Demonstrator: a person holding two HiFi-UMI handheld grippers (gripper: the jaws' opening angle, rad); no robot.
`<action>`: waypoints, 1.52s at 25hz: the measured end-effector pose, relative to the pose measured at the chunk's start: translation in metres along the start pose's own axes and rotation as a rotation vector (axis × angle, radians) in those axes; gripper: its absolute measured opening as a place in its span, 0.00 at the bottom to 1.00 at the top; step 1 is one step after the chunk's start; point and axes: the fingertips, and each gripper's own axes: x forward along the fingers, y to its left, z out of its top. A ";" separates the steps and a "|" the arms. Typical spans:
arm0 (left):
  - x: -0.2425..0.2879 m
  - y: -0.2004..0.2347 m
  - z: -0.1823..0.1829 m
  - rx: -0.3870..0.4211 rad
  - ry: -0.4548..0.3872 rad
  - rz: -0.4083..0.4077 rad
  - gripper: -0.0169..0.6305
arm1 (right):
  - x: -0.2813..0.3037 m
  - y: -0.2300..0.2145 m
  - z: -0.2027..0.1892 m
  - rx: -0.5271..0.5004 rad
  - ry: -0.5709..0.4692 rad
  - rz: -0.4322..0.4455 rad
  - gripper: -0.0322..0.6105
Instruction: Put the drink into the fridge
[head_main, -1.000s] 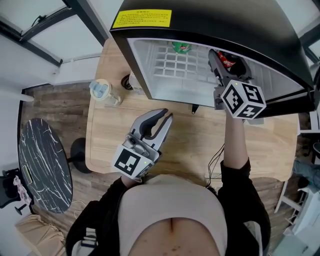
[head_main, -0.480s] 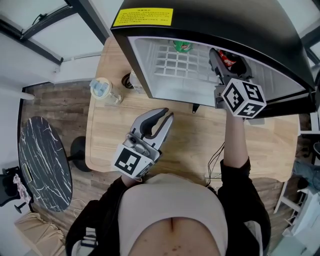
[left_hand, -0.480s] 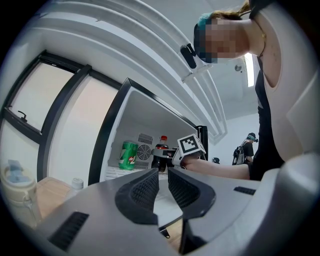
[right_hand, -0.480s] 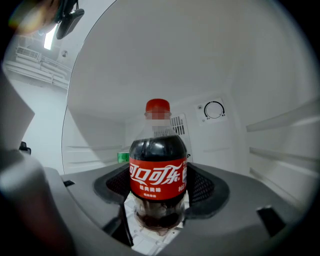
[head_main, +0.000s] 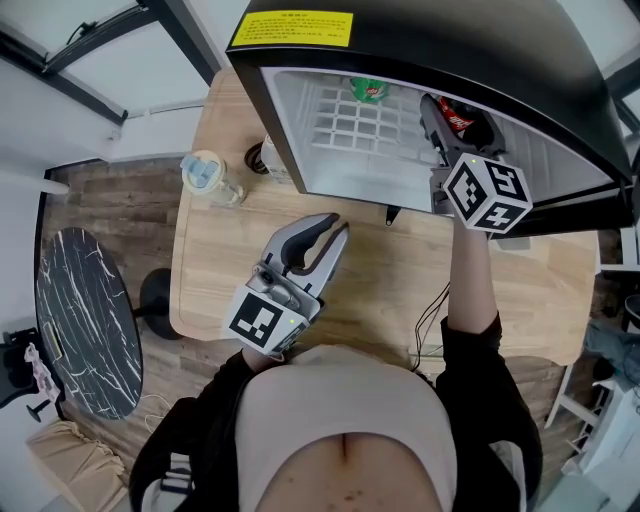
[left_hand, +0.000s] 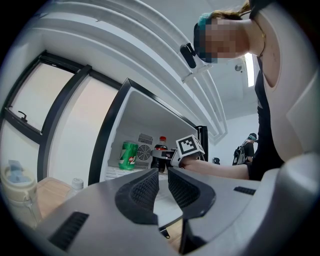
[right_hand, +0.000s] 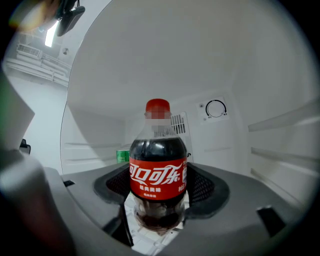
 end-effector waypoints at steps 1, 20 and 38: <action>0.000 0.000 0.001 0.001 -0.004 0.000 0.12 | 0.000 0.000 0.000 -0.004 0.002 0.000 0.56; 0.000 -0.003 -0.004 -0.010 0.012 -0.001 0.12 | 0.008 0.004 -0.009 -0.033 0.059 0.021 0.56; 0.003 -0.001 -0.003 -0.014 -0.007 -0.004 0.12 | 0.008 0.009 -0.012 -0.068 0.065 0.025 0.56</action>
